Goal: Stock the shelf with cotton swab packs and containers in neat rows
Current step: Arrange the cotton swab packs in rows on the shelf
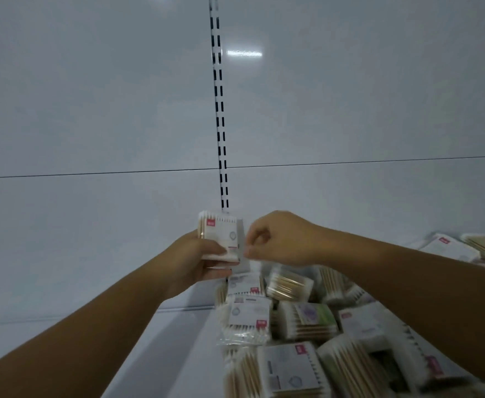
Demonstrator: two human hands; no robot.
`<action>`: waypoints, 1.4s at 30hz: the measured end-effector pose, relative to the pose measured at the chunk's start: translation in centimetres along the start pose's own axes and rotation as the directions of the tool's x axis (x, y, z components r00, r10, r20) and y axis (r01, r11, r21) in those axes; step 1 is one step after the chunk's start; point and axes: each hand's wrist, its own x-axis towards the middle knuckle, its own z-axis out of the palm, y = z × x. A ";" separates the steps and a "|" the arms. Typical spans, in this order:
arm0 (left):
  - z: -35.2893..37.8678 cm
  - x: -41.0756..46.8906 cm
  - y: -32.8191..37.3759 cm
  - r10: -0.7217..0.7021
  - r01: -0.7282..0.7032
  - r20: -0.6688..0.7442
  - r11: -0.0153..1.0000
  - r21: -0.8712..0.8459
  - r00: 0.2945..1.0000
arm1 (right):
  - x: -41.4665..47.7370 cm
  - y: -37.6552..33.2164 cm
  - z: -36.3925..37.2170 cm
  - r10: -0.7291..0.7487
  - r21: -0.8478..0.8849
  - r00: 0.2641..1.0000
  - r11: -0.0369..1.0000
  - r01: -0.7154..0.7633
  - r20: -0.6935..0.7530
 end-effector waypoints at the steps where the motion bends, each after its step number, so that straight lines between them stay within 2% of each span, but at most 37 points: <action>1: -0.9 -0.2 -0.2 -0.031 0.031 0.009 0.998 -0.055 0.999 | -0.2 0.1 0.9 0.018 -0.199 0.997 0.980 -0.003 0.075; 3: -2.3 -0.5 -0.6 -0.088 0.089 0.010 0.988 -0.130 0.996 | -0.7 0.5 3.3 0.097 -0.455 0.964 0.890 0.027 0.248; 5: -3.3 -0.8 -1.2 -0.113 0.117 0.036 0.982 -0.148 0.993 | -1.0 1.0 5.4 0.137 -0.515 0.931 0.855 0.061 0.337; 10: -5.0 -1.4 -2.5 -0.127 0.136 0.061 0.975 -0.174 0.990 | -1.0 1.7 5.6 0.048 -0.396 0.966 0.917 0.059 0.255; 13: -5.9 -1.6 -3.3 -0.132 0.148 0.079 0.950 -0.276 0.988 | -1.0 1.8 5.4 0.027 -0.324 0.971 0.945 0.052 0.236; 18: -6.0 -2.2 -4.3 -0.050 0.173 0.292 0.894 -0.414 0.955 | 1.4 0.3 5.0 0.013 -0.210 0.999 0.977 -0.023 -0.050; 20: -5.8 -2.2 -4.9 -0.031 0.182 0.331 0.882 -0.436 0.943 | 2.6 -0.7 6.2 -0.031 -0.142 0.992 0.990 0.013 -0.126; 23: -6.5 -2.4 -5.3 0.018 0.162 0.329 0.844 -0.511 0.944 | 3.8 -1.1 7.0 -0.082 -0.013 0.982 0.997 0.081 -0.168; 25: -7.9 -2.5 -5.3 0.028 0.139 0.278 0.814 -0.564 0.960 | 4.1 -0.7 6.2 -0.054 -0.027 0.983 0.998 0.050 -0.175; 26: -8.8 -2.5 -5.3 0.012 0.129 0.235 0.810 -0.573 0.972 | 4.1 -0.2 5.9 -0.022 -0.105 0.990 0.994 0.008 -0.136; 28: -10.4 -2.5 -5.5 -0.028 0.105 0.140 0.810 -0.577 0.990 | 3.9 0.6 6.2 0.073 -0.377 0.996 0.925 -0.048 0.053; 30: -11.5 -2.6 -5.9 -0.056 0.096 0.086 0.801 -0.591 0.995 | 3.6 1.0 7.6 0.139 -0.585 0.966 0.811 0.015 0.218; 31: -11.8 -2.7 -6.1 -0.068 0.101 0.078 0.798 -0.595 0.995 | 3.6 1.1 8.3 0.126 -0.631 0.957 0.773 0.069 0.259; 33: -12.4 -3.0 -6.3 -0.095 0.117 0.069 0.806 -0.580 0.993 | 3.6 1.0 8.6 0.055 -0.637 0.961 0.759 0.135 0.270; 36: -13.3 -3.6 -6.5 -0.113 0.124 0.055 0.816 -0.565 0.992 | 3.7 1.2 7.7 0.018 -0.645 0.975 0.752 0.133 0.223; 39: -14.0 -4.5 -6.8 -0.120 0.112 0.024 0.818 -0.564 0.992 | 3.6 1.5 7.5 0.100 -0.616 0.947 0.779 0.116 0.305; 42: -14.9 -5.8 -7.2 -0.142 0.116 -0.004 0.827 -0.550 0.990 | 3.7 1.3 8.2 0.171 -0.654 0.900 0.742 0.150 0.400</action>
